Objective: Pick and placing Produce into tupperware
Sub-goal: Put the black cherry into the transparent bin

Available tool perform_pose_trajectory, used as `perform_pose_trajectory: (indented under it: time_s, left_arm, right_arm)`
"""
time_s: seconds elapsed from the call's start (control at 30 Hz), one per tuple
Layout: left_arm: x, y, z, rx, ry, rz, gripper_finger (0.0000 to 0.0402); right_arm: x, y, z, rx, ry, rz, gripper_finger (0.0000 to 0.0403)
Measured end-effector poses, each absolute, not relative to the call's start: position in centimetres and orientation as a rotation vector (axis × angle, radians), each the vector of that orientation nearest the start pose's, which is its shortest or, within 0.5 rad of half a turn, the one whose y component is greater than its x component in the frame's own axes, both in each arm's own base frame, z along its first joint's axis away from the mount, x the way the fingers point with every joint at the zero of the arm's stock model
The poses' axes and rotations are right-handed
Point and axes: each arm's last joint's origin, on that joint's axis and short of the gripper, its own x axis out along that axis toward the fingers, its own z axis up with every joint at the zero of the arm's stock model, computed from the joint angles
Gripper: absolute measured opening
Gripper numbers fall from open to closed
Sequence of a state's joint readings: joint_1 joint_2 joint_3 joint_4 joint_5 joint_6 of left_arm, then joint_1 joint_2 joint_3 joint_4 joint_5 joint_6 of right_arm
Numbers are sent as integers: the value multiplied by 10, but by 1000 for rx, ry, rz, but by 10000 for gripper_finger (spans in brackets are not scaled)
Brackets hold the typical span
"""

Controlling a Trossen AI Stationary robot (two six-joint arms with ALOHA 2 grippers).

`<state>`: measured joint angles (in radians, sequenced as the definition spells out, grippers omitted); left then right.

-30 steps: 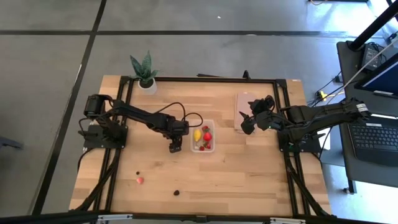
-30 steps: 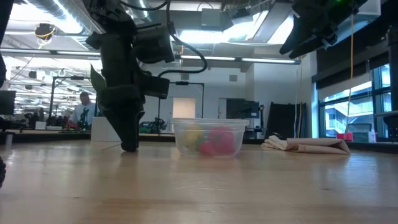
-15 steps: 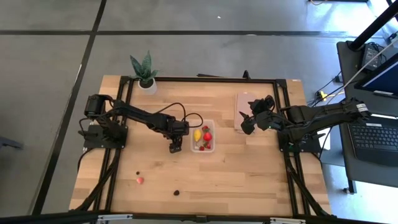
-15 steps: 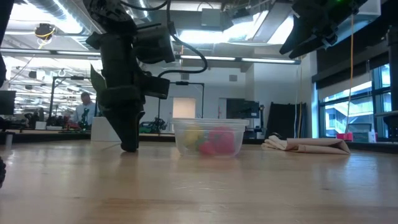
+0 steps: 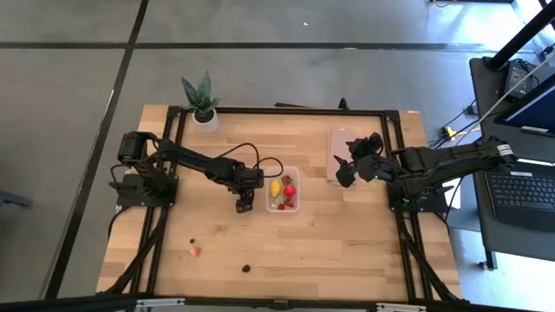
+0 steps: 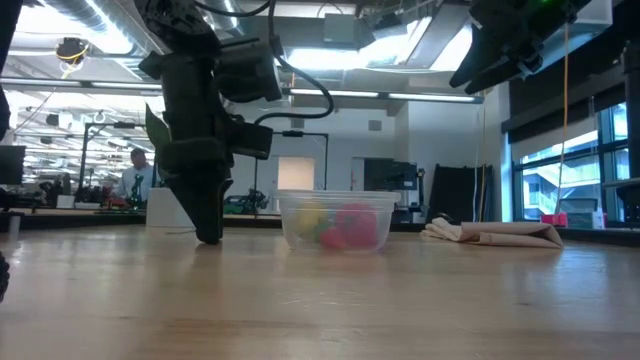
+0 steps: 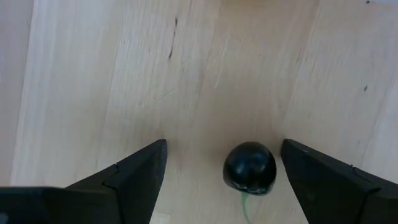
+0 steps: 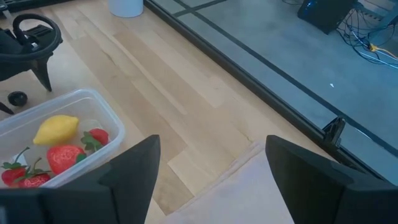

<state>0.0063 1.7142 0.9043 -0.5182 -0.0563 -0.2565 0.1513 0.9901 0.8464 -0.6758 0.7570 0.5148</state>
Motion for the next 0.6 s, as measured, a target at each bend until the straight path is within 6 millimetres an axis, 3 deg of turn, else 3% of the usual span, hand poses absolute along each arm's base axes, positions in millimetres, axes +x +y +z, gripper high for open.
perform_pose_trajectory:
  time_s: [0.6]
  left_arm:
    - [291,3,134,-179,1341,222,245]
  right_arm:
    - [188,9,284,111,576,-738,294]
